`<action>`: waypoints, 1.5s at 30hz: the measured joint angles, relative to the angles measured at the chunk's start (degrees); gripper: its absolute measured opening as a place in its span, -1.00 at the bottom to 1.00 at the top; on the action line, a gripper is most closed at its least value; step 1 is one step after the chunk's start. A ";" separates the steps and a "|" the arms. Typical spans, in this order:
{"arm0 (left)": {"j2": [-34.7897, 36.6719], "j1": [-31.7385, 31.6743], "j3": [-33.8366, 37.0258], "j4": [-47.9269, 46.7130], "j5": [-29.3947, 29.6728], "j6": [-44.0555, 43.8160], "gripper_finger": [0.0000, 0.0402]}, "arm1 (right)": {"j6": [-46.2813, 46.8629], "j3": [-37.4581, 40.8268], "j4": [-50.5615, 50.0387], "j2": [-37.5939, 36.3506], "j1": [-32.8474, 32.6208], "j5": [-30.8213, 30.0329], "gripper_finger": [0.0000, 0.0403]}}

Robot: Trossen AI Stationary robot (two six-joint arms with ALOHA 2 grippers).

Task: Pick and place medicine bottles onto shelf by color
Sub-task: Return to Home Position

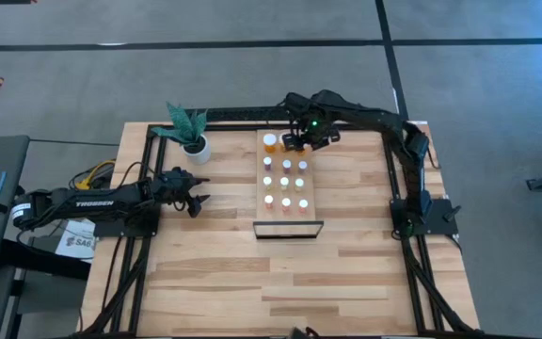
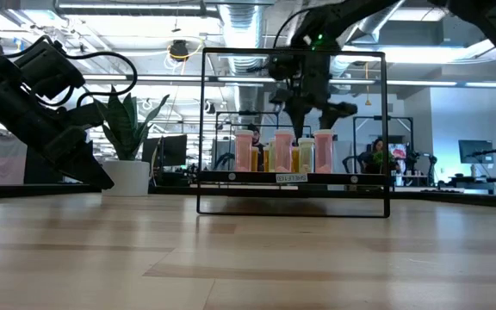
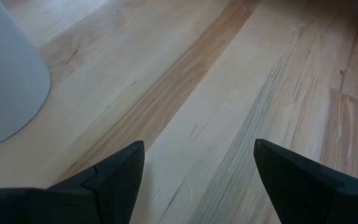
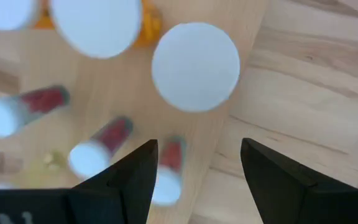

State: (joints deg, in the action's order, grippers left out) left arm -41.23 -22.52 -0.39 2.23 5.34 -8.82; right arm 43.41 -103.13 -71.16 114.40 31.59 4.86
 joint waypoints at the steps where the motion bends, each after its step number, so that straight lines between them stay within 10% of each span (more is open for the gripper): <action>1: 0.00 0.00 -0.01 -0.01 0.00 0.00 0.45 | 0.01 0.01 -0.33 -0.92 -0.04 0.00 0.25; 7: 0.00 -0.01 0.01 0.00 0.00 0.00 0.45 | -0.38 6.79 3.33 -9.91 -1.22 0.15 0.25; 28: -0.01 -0.01 -0.01 -0.01 0.00 0.00 0.45 | 3.59 68.19 58.32 -63.54 -6.14 -9.69 0.24; 45: 0.00 0.00 0.01 -0.01 0.00 0.00 0.45 | -7.49 96.77 94.04 -82.50 -6.09 -12.84 0.23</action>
State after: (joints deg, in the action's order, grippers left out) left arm -41.23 -22.52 -0.38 2.22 5.34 -8.82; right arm 35.92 -6.36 22.89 31.90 25.50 -7.98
